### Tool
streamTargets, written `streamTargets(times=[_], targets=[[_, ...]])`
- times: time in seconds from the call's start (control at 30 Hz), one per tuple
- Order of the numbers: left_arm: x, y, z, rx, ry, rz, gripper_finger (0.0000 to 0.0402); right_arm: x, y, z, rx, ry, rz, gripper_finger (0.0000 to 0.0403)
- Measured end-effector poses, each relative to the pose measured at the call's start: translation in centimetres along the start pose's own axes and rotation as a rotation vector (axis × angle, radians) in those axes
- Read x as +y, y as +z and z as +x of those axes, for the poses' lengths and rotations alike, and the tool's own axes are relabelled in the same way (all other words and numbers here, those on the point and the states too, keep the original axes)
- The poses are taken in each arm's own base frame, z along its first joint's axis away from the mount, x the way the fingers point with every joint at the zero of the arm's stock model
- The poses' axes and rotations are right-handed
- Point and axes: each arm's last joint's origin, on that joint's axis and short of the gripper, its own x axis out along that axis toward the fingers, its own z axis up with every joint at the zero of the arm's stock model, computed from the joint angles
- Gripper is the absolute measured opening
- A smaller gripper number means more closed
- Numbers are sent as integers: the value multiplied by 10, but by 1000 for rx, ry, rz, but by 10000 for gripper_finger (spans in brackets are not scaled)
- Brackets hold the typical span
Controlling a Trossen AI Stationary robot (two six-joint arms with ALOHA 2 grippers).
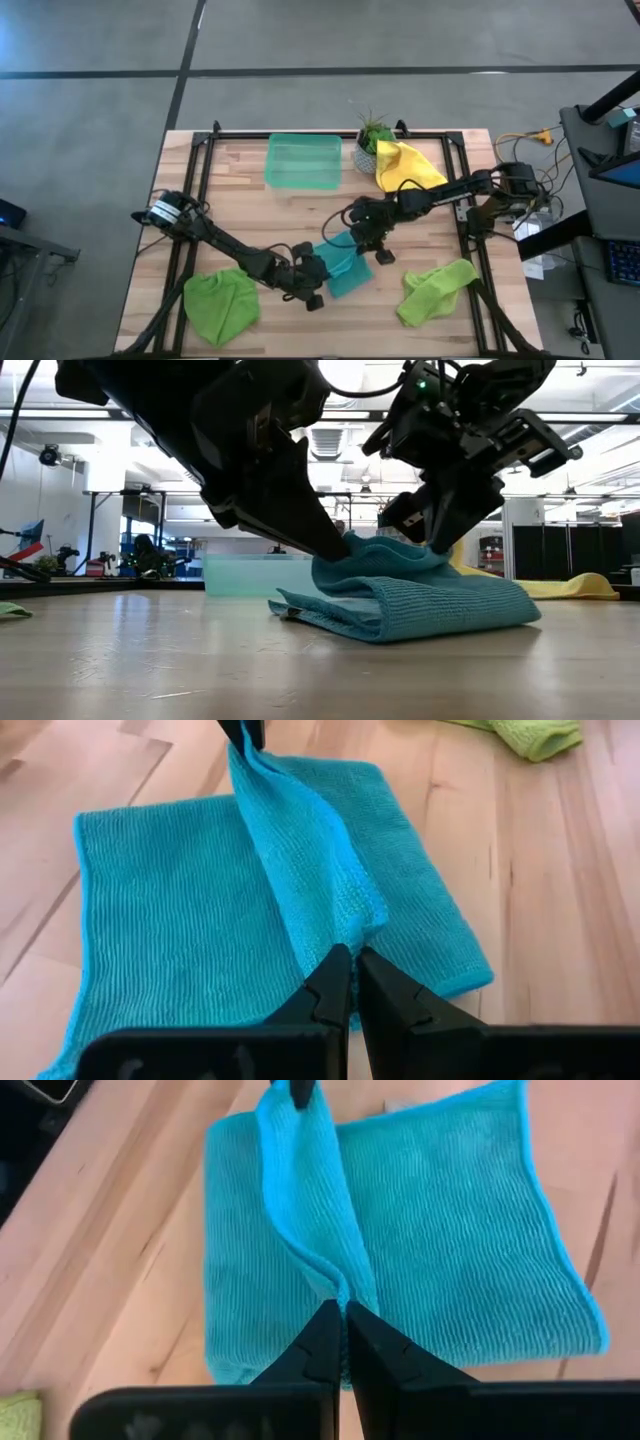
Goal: Fold microfiber towels
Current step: Fold the blue microfiber towel
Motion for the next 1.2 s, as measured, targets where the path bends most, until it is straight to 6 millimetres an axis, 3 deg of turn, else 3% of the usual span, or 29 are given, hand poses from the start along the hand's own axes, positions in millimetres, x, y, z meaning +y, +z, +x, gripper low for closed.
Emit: streamTargets(times=[0.17, 0.37, 0.67, 1.0, 1.2], targets=[[0, 0, -3, -7, 8, -5, 0, -2, 0, -1, -5, -6, 8, 9], [10, -14, -15, -39, 278, -116, 0, -4, 5, -1, -55, -36, 20, 9], [18, -25, -14, -52, 318, -191, 0, -16, 8, -6, -101, -137, 69, 9], [25, -20, -11, -66, 349, -207, 0, -25, 7, -10, -99, -247, 97, 9], [29, -19, -11, -108, 406, -200, 0, -29, 5, -2, -103, -248, 125, 9]])
